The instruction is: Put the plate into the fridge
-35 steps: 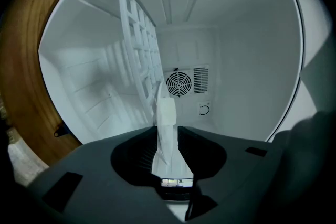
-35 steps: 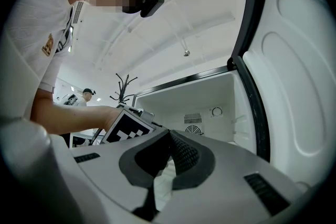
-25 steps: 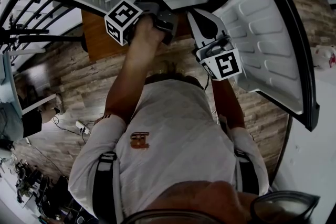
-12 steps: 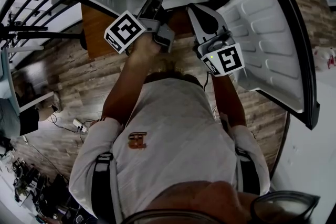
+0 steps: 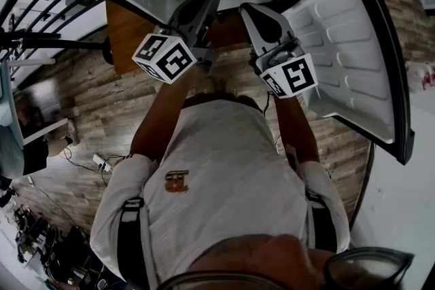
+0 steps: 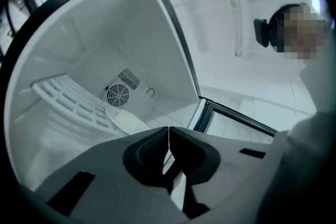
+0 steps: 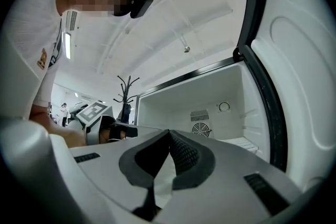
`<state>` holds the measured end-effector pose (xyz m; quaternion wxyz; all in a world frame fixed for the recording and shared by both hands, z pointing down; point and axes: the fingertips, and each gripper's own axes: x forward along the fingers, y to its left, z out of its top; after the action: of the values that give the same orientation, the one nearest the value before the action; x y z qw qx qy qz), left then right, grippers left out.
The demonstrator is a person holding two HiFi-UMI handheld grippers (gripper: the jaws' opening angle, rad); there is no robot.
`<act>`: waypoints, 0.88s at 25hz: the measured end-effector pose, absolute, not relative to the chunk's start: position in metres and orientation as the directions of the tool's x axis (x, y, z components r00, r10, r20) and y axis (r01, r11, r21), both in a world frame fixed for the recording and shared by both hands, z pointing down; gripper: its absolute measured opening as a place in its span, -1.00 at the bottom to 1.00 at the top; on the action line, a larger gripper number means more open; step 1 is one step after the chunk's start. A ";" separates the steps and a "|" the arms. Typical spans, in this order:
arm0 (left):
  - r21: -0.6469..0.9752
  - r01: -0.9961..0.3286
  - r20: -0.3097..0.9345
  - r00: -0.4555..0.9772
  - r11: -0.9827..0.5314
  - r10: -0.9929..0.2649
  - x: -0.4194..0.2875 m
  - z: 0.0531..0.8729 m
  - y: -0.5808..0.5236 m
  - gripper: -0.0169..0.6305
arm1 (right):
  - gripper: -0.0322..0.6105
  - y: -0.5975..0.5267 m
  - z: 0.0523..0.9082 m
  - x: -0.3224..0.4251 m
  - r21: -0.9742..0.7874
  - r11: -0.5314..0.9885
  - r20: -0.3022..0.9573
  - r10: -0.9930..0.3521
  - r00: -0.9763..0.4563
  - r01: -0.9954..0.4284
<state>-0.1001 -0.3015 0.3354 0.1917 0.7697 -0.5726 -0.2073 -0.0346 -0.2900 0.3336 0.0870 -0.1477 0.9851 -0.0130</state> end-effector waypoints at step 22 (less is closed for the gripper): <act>-0.015 -0.931 -0.138 0.363 -0.365 -0.921 -0.079 0.310 -0.268 -0.89 | -0.80 -0.270 0.323 -0.048 0.032 0.968 -0.173 -0.238 -0.956 -0.247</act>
<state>-0.0794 -0.2683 0.3099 -0.0450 0.8244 -0.5617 -0.0531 -0.0479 -0.2703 0.3235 0.0840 -0.1227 0.9885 0.0264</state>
